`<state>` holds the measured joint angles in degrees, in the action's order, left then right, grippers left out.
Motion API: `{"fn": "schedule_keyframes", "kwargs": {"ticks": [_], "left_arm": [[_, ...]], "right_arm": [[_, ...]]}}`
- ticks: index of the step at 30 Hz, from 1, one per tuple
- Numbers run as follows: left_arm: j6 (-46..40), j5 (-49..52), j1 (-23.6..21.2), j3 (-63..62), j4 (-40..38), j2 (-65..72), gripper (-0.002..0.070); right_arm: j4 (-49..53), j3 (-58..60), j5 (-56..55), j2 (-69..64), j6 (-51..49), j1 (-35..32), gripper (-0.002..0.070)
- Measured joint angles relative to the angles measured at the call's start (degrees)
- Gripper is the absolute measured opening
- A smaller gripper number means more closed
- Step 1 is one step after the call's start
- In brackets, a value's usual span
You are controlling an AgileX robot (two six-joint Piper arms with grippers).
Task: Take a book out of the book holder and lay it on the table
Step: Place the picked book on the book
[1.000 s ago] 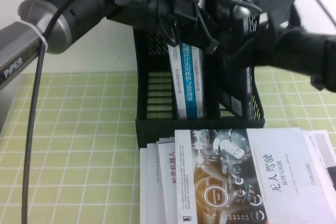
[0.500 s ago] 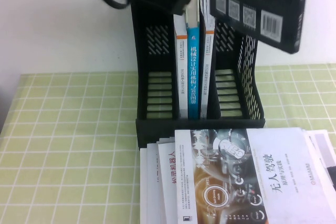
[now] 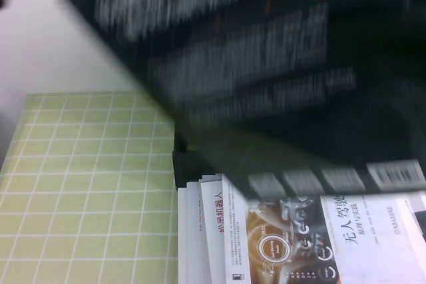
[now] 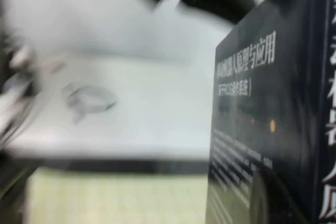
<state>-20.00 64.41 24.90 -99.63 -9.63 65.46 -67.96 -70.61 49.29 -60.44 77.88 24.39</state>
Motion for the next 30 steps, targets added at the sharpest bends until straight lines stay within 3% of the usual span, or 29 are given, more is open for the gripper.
{"fn": "schedule_keyframes", "kwargs": {"ticks": [4, 8, 17, 22, 30], "left_arm": [[1.83, 0.41, -0.24, 10.20, -0.80, -9.13, -0.0003], [3.75, -0.31, -0.24, 23.54, -4.66, -17.82, -0.0003], [9.20, -3.61, -0.24, 48.19, -10.11, -32.49, -0.0003], [10.25, -5.87, -0.24, 52.90, -13.20, -35.40, -0.0003], [10.64, -6.99, -0.24, 53.03, -14.26, -35.91, -0.0003]], "right_arm": [[6.95, -0.24, 10.34, -1.42, -2.21, 0.12, 0.0132], [19.01, -0.24, 11.50, -3.57, -8.20, 2.33, 0.0132], [63.57, -0.24, 1.66, -8.44, -31.36, 16.60, 0.0132], [84.56, -0.24, 1.92, -13.98, -40.30, 27.13, 0.0132], [104.90, 2.32, -0.87, -24.12, -55.86, 38.97, 0.0132]]}}
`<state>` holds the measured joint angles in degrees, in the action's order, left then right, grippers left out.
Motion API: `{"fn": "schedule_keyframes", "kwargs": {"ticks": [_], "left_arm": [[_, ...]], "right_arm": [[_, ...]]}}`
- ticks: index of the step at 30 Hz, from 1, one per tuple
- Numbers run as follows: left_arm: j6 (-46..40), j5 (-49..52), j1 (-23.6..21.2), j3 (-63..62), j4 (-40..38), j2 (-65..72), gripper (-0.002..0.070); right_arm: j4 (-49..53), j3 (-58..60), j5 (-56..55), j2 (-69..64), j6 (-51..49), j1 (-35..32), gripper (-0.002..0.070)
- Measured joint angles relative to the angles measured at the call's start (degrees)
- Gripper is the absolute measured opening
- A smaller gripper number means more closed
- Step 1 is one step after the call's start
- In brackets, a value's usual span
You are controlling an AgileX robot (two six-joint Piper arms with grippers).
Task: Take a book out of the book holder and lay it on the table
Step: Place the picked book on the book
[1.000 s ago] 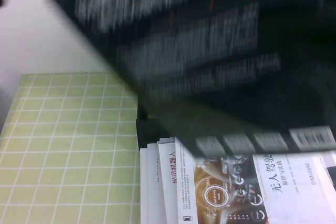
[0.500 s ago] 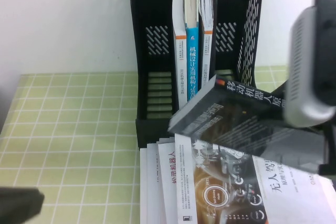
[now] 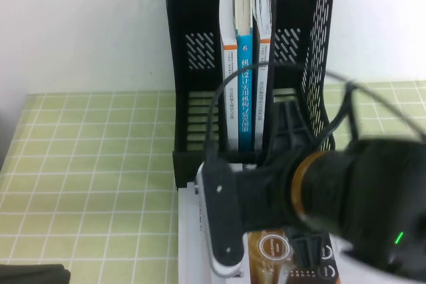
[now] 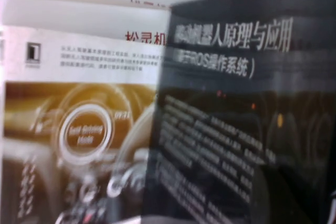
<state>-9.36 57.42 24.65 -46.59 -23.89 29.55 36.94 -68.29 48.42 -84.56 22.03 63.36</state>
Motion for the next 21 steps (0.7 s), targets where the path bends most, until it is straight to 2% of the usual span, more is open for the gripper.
{"fn": "schedule_keyframes", "kwargs": {"ticks": [3, 6, 13, 21], "left_arm": [[0.00, 0.00, 0.00, 0.00, 0.00, 0.00, -0.0003], [0.00, 0.11, 0.00, 0.00, -0.13, 0.00, -0.0003], [-0.10, 0.18, 0.00, 0.09, -0.13, 0.00, -0.0003], [-0.02, 0.08, 0.00, 0.22, -0.13, 0.00, -0.0003]], "right_arm": [[8.80, 4.22, -3.28, -1.49, -4.91, 1.43, 0.0132], [13.28, 11.08, -7.56, -2.22, -8.22, 1.53, 0.0132], [16.61, 22.46, -13.95, -2.82, -21.16, 1.53, 0.0132], [17.68, 22.98, -13.24, -2.52, -33.59, 1.53, 0.0144]]}}
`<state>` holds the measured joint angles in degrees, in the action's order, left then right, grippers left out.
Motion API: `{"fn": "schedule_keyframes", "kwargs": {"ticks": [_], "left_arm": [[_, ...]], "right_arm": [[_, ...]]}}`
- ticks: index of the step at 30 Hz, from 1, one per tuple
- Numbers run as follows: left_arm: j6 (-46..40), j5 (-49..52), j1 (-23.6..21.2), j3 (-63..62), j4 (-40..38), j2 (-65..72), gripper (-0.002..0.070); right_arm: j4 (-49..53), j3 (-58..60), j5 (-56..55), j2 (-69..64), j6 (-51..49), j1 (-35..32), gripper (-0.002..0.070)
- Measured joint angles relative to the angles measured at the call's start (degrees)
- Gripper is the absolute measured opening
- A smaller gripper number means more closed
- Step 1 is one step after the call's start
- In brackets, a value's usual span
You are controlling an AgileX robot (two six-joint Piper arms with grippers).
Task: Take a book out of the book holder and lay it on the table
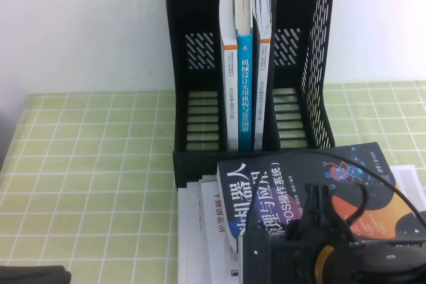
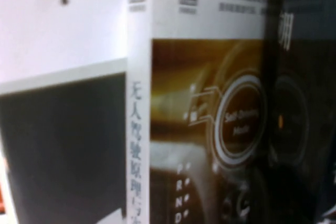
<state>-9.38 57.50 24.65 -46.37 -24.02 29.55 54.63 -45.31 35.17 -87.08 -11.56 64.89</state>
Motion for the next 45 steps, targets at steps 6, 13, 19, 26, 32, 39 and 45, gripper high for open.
{"fn": "schedule_keyframes", "kwargs": {"ticks": [6, 13, 19, 26, 32, 39, 45], "left_arm": [[0.00, 0.00, 0.00, 0.11, -1.06, 0.00, -0.0003], [0.00, 0.00, 0.00, 0.33, -1.64, 0.00, -0.0003], [-0.61, 0.00, 0.00, 0.46, -3.05, 0.00, -0.0003], [-0.84, -4.30, 0.00, 2.77, -3.99, -1.70, -0.0003], [-0.44, -9.57, 0.00, 7.57, -4.17, -8.17, -0.0003], [4.40, -14.53, 0.00, 14.98, -3.78, -17.33, -0.0003], [7.74, -18.52, 0.00, 20.45, -2.29, -20.80, -0.0003]], "right_arm": [[-12.58, -2.30, 3.25, 0.28, 4.67, 0.00, 0.0372], [-50.14, -14.23, 13.85, 3.87, 35.15, 0.00, 0.0527], [-71.47, -34.87, 27.55, 4.26, 47.31, 0.00, 0.0438], [-68.53, -57.23, 34.69, 5.09, 49.76, 0.00, 0.0050], [-57.00, -62.07, 34.76, 9.94, 43.88, -5.81, 0.0004], [-58.48, -55.31, 31.55, 17.79, 42.01, -23.09, -0.0001], [-63.38, -34.09, 22.68, 26.98, 41.88, -35.28, -0.0001]]}}
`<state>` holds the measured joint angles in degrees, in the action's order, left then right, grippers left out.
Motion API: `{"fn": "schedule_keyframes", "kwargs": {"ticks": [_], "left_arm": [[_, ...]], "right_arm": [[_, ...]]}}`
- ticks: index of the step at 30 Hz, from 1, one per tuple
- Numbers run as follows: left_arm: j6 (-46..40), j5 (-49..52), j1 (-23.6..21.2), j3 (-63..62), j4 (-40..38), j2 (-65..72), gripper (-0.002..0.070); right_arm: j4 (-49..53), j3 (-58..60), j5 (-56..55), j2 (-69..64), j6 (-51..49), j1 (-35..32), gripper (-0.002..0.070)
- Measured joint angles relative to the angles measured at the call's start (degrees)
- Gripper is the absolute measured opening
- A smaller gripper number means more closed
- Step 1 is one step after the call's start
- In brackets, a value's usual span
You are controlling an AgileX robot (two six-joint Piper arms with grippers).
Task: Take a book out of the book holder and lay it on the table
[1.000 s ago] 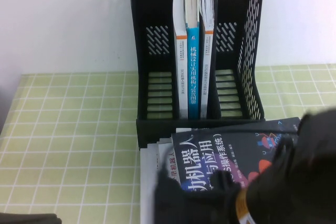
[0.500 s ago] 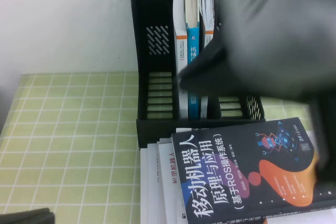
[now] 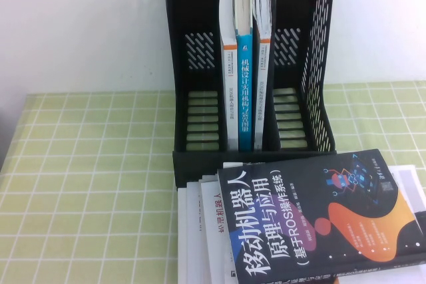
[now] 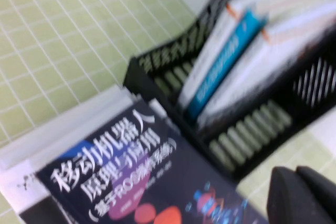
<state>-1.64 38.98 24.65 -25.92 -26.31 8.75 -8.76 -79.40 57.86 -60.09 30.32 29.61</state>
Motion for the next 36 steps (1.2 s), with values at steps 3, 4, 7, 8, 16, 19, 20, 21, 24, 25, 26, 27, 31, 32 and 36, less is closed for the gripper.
{"fn": "schedule_keyframes", "kwargs": {"ticks": [3, 4, 7, 8, 16, 19, 20, 21, 24, 25, 26, 27, 31, 32, 36], "left_arm": [[1.18, -1.40, 0.00, 1.78, 1.66, -0.14, -0.0003], [1.64, -1.90, 0.00, 2.23, 2.14, -0.14, -0.0003], [1.94, -3.65, 0.00, 3.18, 3.99, -0.14, -0.0003], [2.06, -4.48, 0.00, 3.64, 4.68, -0.14, -0.0003], [5.18, -9.48, 0.00, 7.73, 7.08, -0.14, -0.0003], [5.43, -9.81, 0.00, 8.94, 7.32, -0.14, -0.0003], [5.43, -9.81, 0.00, 9.41, 7.31, -0.14, -0.0003], [5.43, -9.84, 0.00, 9.95, 7.31, -0.14, -0.0003], [5.43, -9.94, 0.00, 10.99, 7.44, -0.14, -0.0003], [5.43, -9.94, 0.00, 11.24, 7.44, -0.14, -0.0003], [5.43, -9.94, 0.00, 11.26, 7.55, -0.14, -0.0003], [5.43, -9.94, 0.00, 11.26, 7.55, -0.14, -0.0003], [5.43, -9.94, 0.00, 11.35, 7.55, -0.14, -0.0003], [5.43, -9.94, 0.00, 11.35, 7.55, -0.14, -0.0003], [5.43, -9.96, 0.00, 11.35, 7.55, -0.14, -0.0003]], "right_arm": [[-2.81, 12.03, -6.87, 5.43, -0.10, -4.59, -0.0001], [-3.43, 16.29, -8.86, 7.15, -0.12, -5.93, -0.0001], [-4.33, 27.42, -16.31, 13.85, -0.84, -8.45, -0.0001], [-4.43, 31.03, -18.82, 16.10, -1.48, -8.87, -0.0001], [-1.02, 50.90, -29.61, 29.60, -9.33, -9.55, -0.0001], [3.63, 55.03, -30.02, 32.43, -12.93, -9.64, -0.0001], [5.46, 56.03, -30.02, 33.02, -14.26, -9.64, -0.0001], [7.32, 56.60, -29.86, 33.43, -15.37, -9.64, -0.0001], [11.75, 57.10, -28.82, 33.93, -17.10, -9.64, -0.0001], [12.94, 57.10, -28.57, 34.05, -17.40, -9.64, -0.0001], [14.14, 57.10, -28.28, 34.16, -17.55, -9.64, -0.0001], [15.28, 57.10, -28.16, 34.16, -17.68, -9.64, -0.0002], [17.53, 57.10, -28.03, 34.27, -17.78, -9.64, -0.0002], [17.64, 57.10, -27.94, 34.27, -17.77, -9.64, -0.0002], [17.87, 57.10, -27.94, 34.27, -17.80, -9.64, -0.0002]]}}
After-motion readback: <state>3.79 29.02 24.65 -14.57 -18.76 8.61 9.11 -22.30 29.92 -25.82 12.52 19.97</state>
